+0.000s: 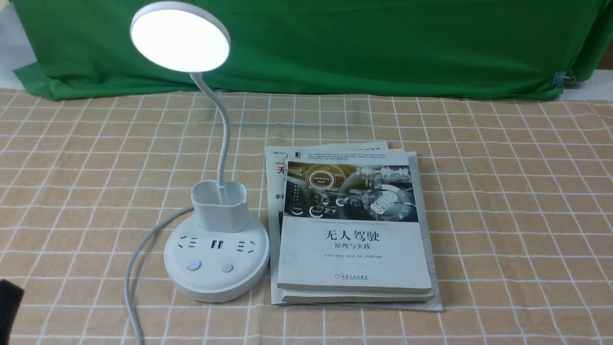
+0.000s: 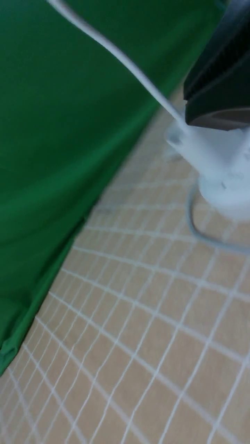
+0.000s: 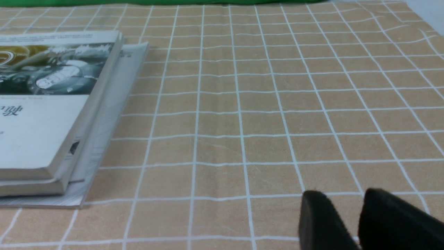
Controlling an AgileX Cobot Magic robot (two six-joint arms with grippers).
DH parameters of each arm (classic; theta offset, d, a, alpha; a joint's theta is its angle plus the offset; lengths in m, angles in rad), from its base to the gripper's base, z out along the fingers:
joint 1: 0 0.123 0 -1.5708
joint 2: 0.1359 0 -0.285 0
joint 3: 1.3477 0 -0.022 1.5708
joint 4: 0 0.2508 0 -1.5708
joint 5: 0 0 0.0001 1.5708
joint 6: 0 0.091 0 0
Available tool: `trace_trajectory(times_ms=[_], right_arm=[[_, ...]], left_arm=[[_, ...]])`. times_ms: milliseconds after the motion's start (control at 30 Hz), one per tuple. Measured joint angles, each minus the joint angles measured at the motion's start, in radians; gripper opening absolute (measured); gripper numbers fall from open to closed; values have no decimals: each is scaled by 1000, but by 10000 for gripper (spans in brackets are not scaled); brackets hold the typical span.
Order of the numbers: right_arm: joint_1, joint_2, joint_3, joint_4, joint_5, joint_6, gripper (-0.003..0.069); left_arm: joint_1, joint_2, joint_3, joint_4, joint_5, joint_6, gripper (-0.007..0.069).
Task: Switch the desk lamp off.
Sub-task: Use the left arm to press the button switch on the lamp holder
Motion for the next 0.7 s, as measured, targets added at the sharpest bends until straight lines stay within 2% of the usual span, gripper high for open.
trace_trajectory(times_ms=[100, 200, 300, 500, 533, 600, 633, 700], right_arm=[[0, 0, 0, 0, 0, 0, 242], [0, 0, 0, 0, 0, 0, 242], [0, 0, 0, 0, 0, 0, 242], [0, 0, 0, 0, 0, 0, 242], [0, 0, 0, 0, 0, 0, 242], [0, 0, 0, 0, 0, 0, 242], [0, 0, 0, 0, 0, 0, 242], [0, 0, 0, 0, 0, 0, 242]], left_arm=[[0, 0, 0, -114, -87, -25, 5], [0, 0, 0, -145, -136, -31, 5], [0, 4, -25, -140, -86, -32, 5], [0, 253, -326, 68, 272, -15, 5], [0, 382, -445, 137, 435, 20, 5], [0, 458, -518, 173, 544, 58, 5], [0, 611, -612, 215, 684, 122, 5], [0, 727, -685, 247, 782, 179, 5]])
